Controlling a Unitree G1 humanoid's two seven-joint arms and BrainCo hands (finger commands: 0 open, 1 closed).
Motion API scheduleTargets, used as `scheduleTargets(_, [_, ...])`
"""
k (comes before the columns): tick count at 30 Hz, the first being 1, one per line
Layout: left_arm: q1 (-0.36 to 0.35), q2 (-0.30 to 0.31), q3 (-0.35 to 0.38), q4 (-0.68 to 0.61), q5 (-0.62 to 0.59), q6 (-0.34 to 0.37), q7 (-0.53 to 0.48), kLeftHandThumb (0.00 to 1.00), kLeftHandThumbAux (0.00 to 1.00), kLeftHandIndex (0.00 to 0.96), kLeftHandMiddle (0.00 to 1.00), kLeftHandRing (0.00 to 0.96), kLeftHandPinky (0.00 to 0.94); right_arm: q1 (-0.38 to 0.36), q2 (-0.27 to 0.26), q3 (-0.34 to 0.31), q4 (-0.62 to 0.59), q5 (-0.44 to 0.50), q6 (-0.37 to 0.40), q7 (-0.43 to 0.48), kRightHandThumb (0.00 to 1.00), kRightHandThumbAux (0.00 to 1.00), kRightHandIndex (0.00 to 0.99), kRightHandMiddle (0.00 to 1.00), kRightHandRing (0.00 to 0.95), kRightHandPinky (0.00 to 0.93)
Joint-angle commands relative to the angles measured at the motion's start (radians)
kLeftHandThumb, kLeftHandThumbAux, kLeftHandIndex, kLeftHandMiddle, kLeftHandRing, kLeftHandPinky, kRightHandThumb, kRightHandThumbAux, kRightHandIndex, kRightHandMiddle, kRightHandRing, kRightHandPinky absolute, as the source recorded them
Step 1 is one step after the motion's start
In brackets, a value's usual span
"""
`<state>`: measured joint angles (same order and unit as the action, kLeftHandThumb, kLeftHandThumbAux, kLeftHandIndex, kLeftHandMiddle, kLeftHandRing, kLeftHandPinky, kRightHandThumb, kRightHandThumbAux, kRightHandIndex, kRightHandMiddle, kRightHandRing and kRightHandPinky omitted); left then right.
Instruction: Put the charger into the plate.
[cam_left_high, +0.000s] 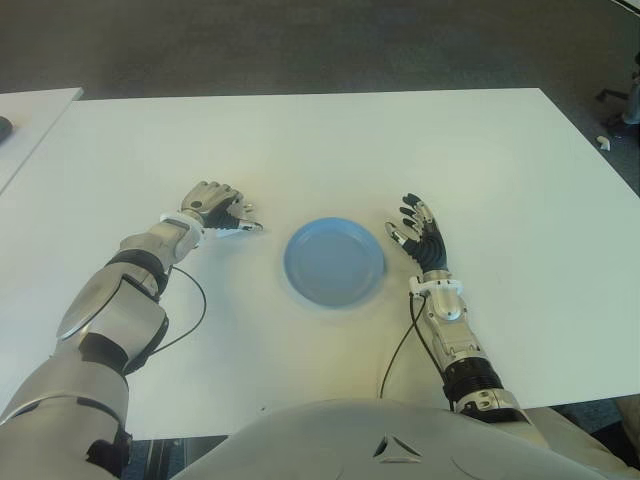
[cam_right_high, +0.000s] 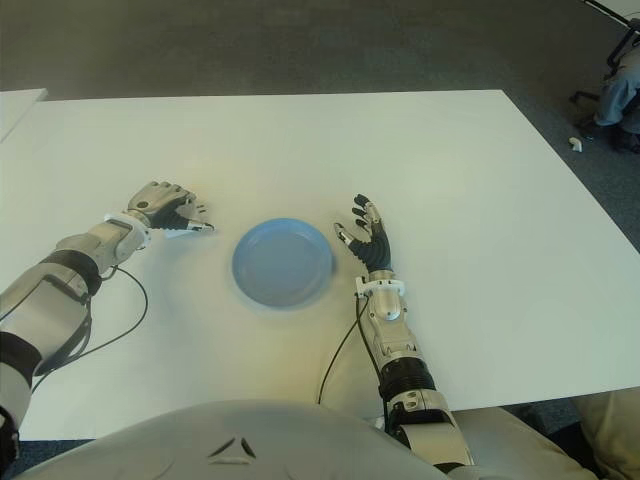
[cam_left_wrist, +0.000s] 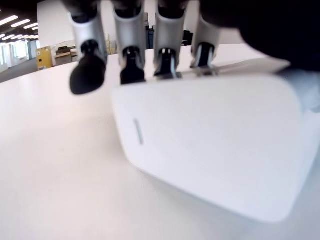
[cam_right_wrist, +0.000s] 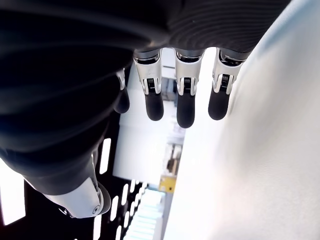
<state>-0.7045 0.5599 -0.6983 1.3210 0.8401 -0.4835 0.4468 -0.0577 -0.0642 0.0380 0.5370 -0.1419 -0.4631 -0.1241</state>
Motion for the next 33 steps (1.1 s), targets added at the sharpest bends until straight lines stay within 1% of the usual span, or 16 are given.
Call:
scheduleTargets(1, [0.063,-0.003,-0.001,0.010,0.007,0.014,0.014,0.704,0.649,0.717,0.801,0.787,0.785,0.202,0.010,0.018,0.164,-0.017,0.161,0.004,0.028,0.722,0.116,0.158,0.164,0.182])
scheduleTargets(9, [0.097,-0.007,0.036,-0.005,-0.023,-0.002,0.093,0.765,0.658,0.733,0.815,0.807,0.811,0.194,0.007,0.015,0.181,-0.008,0.156,0.019,0.001,0.643,0.133,0.185,0.184,0.189])
scheduleTargets(17, [0.103,0.031,0.093,-0.071,-0.069,-0.089,0.143,0.824,0.662,0.754,0.831,0.825,0.819,0.178,0.001,0.012,0.210,-0.001,0.149,0.033,0.000,0.594,0.141,0.194,0.189,0.185])
scheduleTargets(21, [0.109,0.039,0.119,-0.097,-0.080,-0.117,0.163,0.858,0.663,0.770,0.840,0.834,0.827,0.172,0.001,0.009,0.220,0.004,0.146,0.040,0.000,0.580,0.140,0.191,0.187,0.186])
scheduleTargets(25, [0.113,0.045,0.141,-0.127,-0.086,-0.131,0.168,0.874,0.661,0.779,0.845,0.839,0.833,0.165,0.002,0.007,0.231,0.009,0.145,0.044,0.000,0.573,0.139,0.192,0.190,0.193])
scheduleTargets(29, [0.122,0.059,0.173,-0.200,-0.109,-0.161,0.154,0.883,0.657,0.789,0.849,0.843,0.837,0.165,0.005,0.005,0.228,0.014,0.147,0.045,0.000,0.570,0.138,0.195,0.193,0.193])
scheduleTargets(33, [0.134,0.056,0.191,-0.231,-0.112,-0.169,0.156,0.891,0.651,0.800,0.853,0.847,0.846,0.163,0.004,0.005,0.229,0.013,0.151,0.043,0.000,0.567,0.138,0.198,0.195,0.190])
